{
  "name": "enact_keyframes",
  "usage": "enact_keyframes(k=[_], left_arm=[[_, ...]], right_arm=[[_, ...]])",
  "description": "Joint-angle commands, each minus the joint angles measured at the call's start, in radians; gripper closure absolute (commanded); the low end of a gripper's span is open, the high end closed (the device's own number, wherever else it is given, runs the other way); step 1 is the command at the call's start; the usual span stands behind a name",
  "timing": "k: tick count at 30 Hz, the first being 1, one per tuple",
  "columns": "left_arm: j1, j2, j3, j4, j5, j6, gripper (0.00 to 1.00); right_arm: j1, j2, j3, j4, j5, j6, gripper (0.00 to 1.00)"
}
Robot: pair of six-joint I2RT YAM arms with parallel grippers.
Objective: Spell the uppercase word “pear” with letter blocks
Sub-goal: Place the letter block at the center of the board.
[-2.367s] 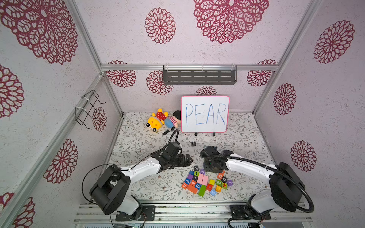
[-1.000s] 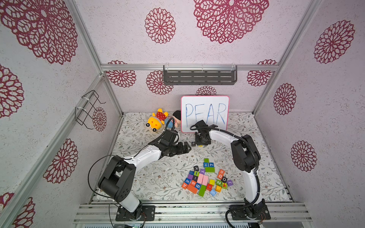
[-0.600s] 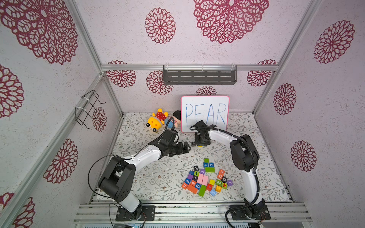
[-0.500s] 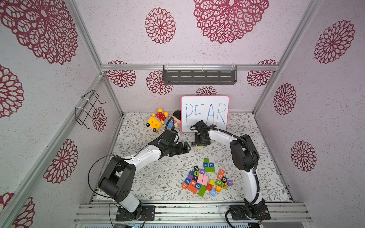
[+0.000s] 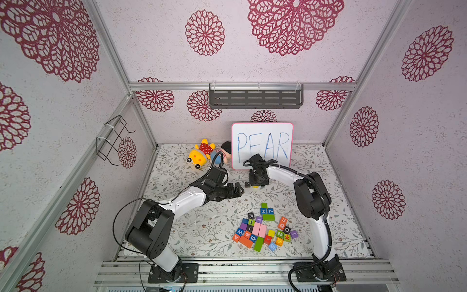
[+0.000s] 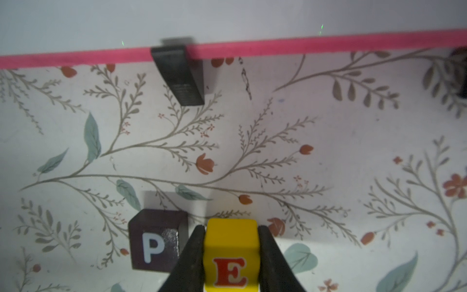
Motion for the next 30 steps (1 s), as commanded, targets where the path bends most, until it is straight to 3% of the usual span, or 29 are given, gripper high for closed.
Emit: enact_keyframes(k=[1, 7, 30], left_arm=[[0.007, -0.018, -0.013, 0.018, 0.007, 0.001, 0.02], [0.007, -0.025, -0.015, 0.02, 0.008, 0.003, 0.02], [0.002, -0.044, -0.027, 0.02, -0.006, -0.004, 0.02]], right_arm=[[-0.004, 0.011, 0.022, -0.034, -0.006, 0.027, 0.69], [-0.004, 0.01, 0.038, -0.044, -0.002, 0.033, 0.61], [-0.004, -0.091, 0.071, -0.091, 0.026, 0.021, 0.53]])
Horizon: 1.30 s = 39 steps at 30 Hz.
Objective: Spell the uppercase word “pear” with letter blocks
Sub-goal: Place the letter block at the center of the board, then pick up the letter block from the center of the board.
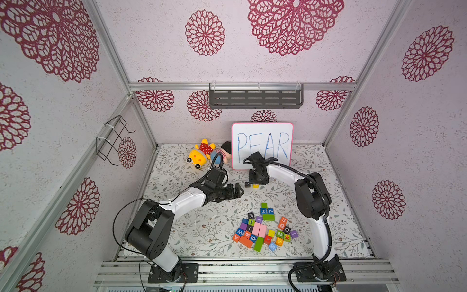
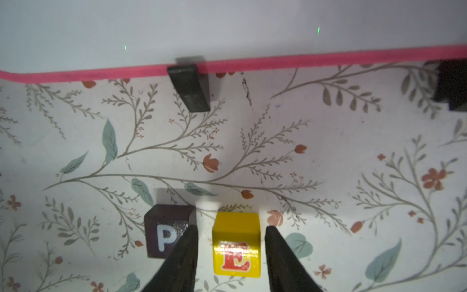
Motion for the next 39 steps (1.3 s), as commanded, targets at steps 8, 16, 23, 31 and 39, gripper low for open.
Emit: enact_keyframes(k=[8, 16, 23, 31, 39], left_arm=[[-0.009, -0.079, -0.069, 0.036, -0.003, -0.011, 0.02], [-0.045, -0.117, -0.075, -0.013, -0.025, -0.007, 0.02], [-0.09, -0.186, -0.14, -0.04, -0.042, -0.032, 0.02], [-0.115, -0.256, -0.193, -0.065, -0.005, -0.054, 0.02], [-0.145, -0.264, -0.212, -0.113, 0.027, -0.05, 0.02]], right_arm=[[0.015, -0.205, -0.096, -0.018, 0.031, 0.003, 0.52], [0.051, -0.368, -0.34, 0.016, 0.027, 0.031, 0.52], [0.097, -0.54, -0.513, -0.042, -0.013, 0.021, 0.52], [0.14, -0.772, -0.702, -0.125, 0.011, 0.051, 0.54], [0.24, -0.964, -0.846, -0.074, -0.04, 0.081, 0.55]])
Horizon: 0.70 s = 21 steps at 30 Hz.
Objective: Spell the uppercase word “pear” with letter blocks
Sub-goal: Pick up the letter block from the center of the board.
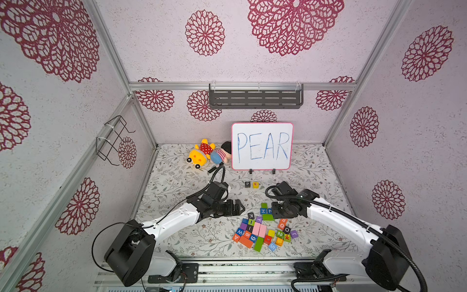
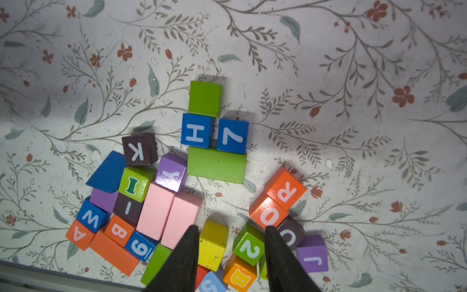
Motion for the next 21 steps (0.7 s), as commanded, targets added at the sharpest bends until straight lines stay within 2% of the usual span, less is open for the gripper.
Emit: enact_keyframes(k=[1, 5, 14, 21], left_arm=[[-0.006, -0.032, -0.035, -0.02, 0.003, -0.018, 0.02], [-0.006, -0.054, -0.084, -0.008, -0.011, -0.07, 0.02], [0.019, -0.103, -0.155, -0.057, -0.057, -0.151, 0.02], [0.059, -0.207, -0.251, -0.109, -0.098, -0.255, 0.01]], right_arm=[[0.083, -0.053, -0.039, 0.074, -0.044, 0.023, 0.55], [0.196, -0.015, -0.039, 0.182, -0.054, 0.006, 0.56], [0.403, 0.211, 0.034, 0.366, -0.071, -0.078, 0.59], [0.459, 0.306, 0.034, 0.444, -0.099, -0.135, 0.61]])
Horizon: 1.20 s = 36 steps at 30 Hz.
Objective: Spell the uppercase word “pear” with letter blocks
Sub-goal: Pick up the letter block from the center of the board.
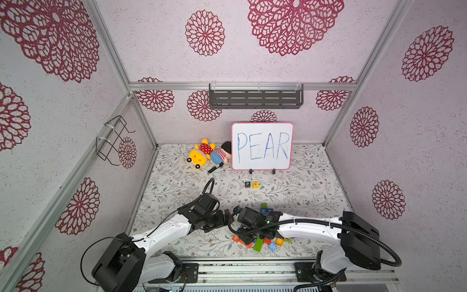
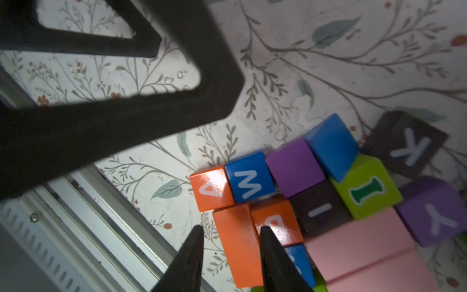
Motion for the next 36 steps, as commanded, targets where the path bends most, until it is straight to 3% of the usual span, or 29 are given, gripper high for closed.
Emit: enact_keyframes(k=[1, 4, 15, 36], left_arm=[[0.018, -0.05, -0.049, -0.025, -0.038, -0.083, 0.01], [0.026, -0.086, -0.092, -0.001, -0.041, -0.115, 0.02], [0.043, -0.138, -0.128, -0.001, -0.06, -0.121, 0.02], [0.067, -0.192, -0.174, 0.018, -0.084, -0.133, 0.02]], right_arm=[[0.002, 0.019, 0.015, 0.045, -0.008, -0.052, 0.62], [0.051, 0.039, 0.015, 0.034, 0.02, -0.078, 0.62], [0.068, 0.111, 0.049, -0.012, 0.113, -0.135, 0.64], [0.054, 0.18, 0.194, -0.041, 0.134, -0.207, 0.67]])
